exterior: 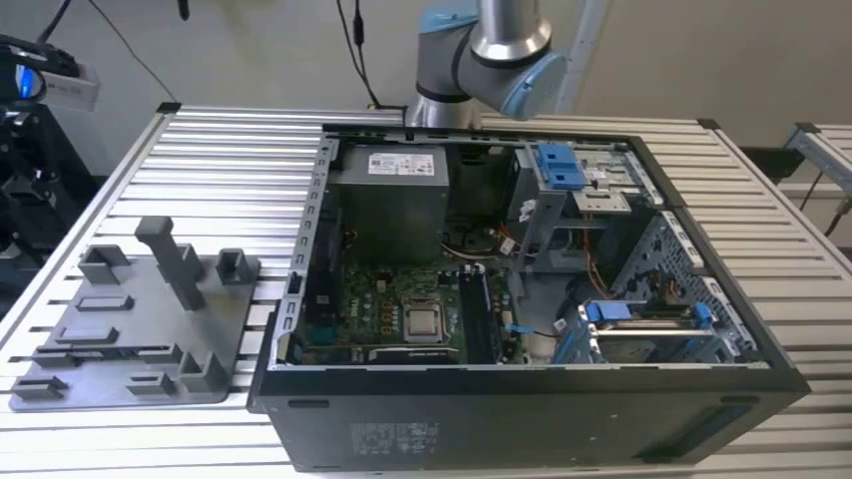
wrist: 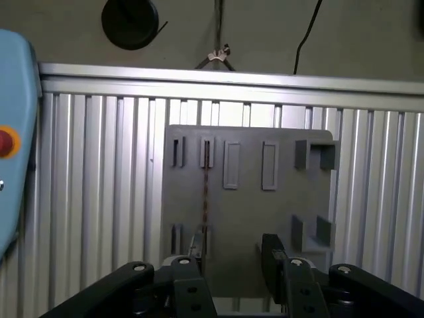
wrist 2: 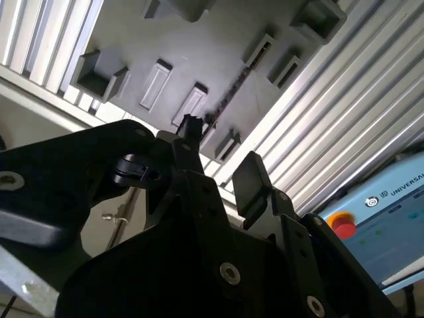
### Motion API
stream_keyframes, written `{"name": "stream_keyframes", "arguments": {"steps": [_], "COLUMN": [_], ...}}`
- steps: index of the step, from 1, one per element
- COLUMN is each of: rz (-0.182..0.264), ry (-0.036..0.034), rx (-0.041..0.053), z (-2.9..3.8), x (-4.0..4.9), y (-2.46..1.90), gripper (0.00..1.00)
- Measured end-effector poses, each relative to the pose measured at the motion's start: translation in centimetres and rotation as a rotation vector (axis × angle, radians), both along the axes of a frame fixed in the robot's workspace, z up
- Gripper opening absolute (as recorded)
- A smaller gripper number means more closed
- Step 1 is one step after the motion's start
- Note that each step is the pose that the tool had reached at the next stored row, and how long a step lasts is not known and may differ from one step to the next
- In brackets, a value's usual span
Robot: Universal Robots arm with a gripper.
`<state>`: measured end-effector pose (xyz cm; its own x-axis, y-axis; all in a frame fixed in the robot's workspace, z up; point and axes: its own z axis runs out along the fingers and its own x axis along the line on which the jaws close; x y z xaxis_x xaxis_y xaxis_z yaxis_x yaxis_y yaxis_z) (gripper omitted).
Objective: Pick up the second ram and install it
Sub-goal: 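Pick up the second ram and move it above second insertion slot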
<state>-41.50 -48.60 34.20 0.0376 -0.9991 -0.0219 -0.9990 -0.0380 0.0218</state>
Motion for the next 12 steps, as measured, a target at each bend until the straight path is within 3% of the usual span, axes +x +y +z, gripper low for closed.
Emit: {"name": "stream_keyframes", "arguments": {"steps": [5, 12], "rz": [0.020, 0.021], "ry": [-0.0141, -0.0133], "rx": [-0.0001, 0.0003], "z": [-0.81, -1.68], "x": [-0.33, -0.63], "y": [0.12, 0.23], "gripper": [0.47, 0.47]}}
